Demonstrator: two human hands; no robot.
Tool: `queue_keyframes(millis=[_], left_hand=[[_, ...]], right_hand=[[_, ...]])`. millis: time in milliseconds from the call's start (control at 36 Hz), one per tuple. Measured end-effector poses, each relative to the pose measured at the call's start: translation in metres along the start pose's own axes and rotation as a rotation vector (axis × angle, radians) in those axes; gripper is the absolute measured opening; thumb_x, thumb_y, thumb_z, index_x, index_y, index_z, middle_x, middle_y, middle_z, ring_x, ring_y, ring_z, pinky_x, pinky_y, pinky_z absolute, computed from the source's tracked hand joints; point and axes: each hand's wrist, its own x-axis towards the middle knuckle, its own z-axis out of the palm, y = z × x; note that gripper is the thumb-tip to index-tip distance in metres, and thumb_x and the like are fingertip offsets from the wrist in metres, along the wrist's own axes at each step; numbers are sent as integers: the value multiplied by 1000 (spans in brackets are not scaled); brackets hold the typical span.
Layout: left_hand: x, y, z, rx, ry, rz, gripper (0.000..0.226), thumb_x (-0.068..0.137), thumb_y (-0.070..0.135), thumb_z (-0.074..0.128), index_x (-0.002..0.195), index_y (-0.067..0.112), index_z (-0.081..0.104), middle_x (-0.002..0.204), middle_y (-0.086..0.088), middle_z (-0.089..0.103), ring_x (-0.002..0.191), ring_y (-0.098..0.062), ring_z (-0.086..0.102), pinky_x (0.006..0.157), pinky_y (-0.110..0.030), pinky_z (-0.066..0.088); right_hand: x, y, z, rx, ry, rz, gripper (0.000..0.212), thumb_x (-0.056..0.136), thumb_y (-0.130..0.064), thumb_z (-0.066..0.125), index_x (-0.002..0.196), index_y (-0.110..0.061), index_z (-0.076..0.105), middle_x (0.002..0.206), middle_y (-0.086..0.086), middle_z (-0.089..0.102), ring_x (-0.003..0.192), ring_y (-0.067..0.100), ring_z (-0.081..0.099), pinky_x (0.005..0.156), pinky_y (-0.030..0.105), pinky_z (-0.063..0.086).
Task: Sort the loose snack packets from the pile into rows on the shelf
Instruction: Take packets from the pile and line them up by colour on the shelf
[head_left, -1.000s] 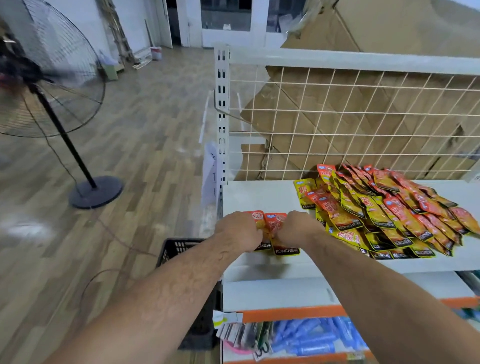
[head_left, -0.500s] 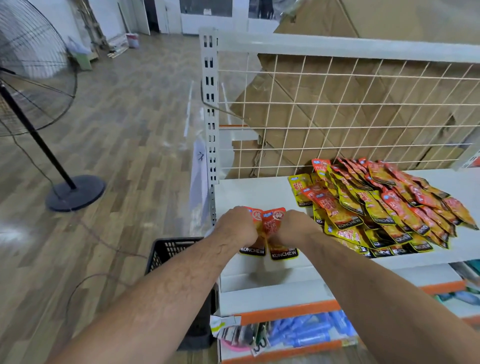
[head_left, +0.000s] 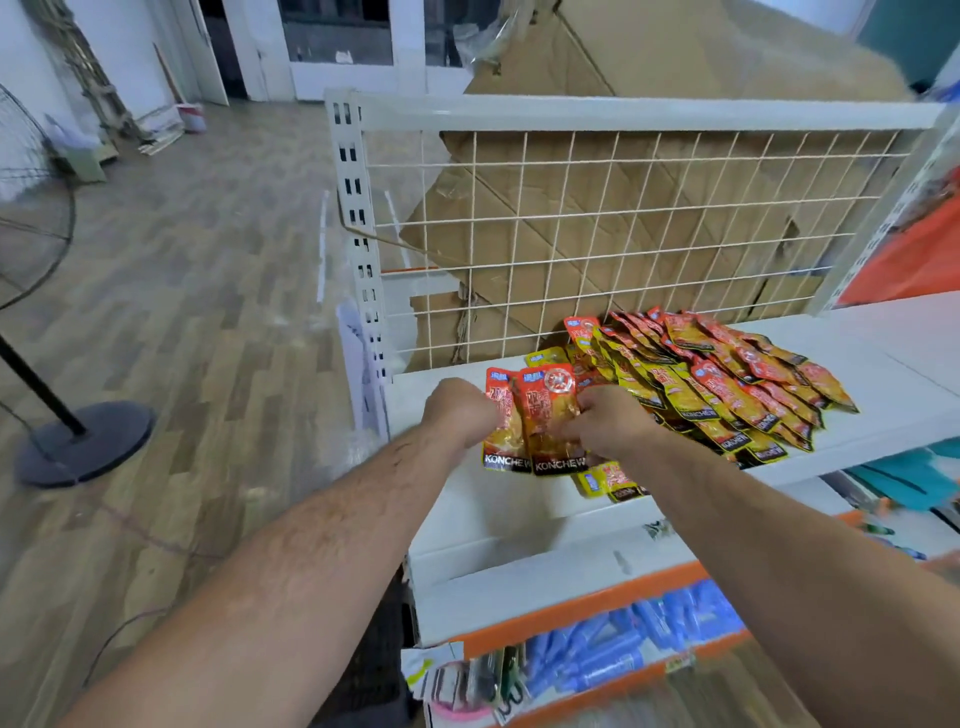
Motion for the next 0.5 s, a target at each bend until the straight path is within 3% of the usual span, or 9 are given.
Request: queue_keyframes(millis=[83, 167, 278, 361, 417, 500], left_hand=[[-2, 16, 13, -86, -37, 22, 31, 77, 9, 75, 62, 13, 49, 64, -5, 49, 56, -20, 43, 51, -24, 31], [-7, 35, 32, -108, -55, 57, 29, 75, 11, 77, 62, 13, 51, 63, -4, 50, 54, -19, 44, 49, -24, 33], [-15, 61, 67, -132, -105, 126, 36, 73, 11, 78, 57, 15, 46, 56, -4, 46, 52, -21, 42, 50, -26, 32], [-23, 84, 100, -147, -151, 173, 21, 71, 20, 80, 73, 12, 60, 73, -8, 63, 63, -22, 53, 59, -30, 37], [-30, 101, 127, -158, -167, 200, 22, 73, 22, 79, 86, 11, 66, 81, -8, 68, 66, -21, 54, 59, -29, 38], [-42, 130, 172, -155, -187, 245, 15, 76, 17, 78, 86, 13, 66, 82, -5, 69, 64, -18, 56, 55, -25, 41]], right_hand=[[-3, 14, -22, 115, 38, 37, 11, 86, -6, 72, 80, -6, 63, 77, 10, 62, 58, 21, 59, 44, 27, 47], [-9, 32, -49, 166, 104, 72, 12, 87, -9, 73, 87, -3, 63, 79, 13, 61, 62, 26, 59, 47, 31, 53], [-17, 62, -90, 183, 183, 91, 20, 87, -12, 74, 89, 2, 60, 75, 10, 61, 63, 26, 63, 68, 45, 59], [-21, 89, -122, 260, 236, 87, 15, 86, -11, 75, 80, -12, 62, 77, 9, 62, 66, 26, 63, 70, 45, 59], [-25, 110, -145, 315, 267, 84, 18, 85, -8, 74, 75, -12, 60, 76, 9, 61, 67, 28, 61, 69, 46, 58], [-27, 146, -183, 400, 306, 107, 14, 84, -9, 75, 81, -6, 62, 80, 14, 60, 68, 27, 58, 66, 45, 58]])
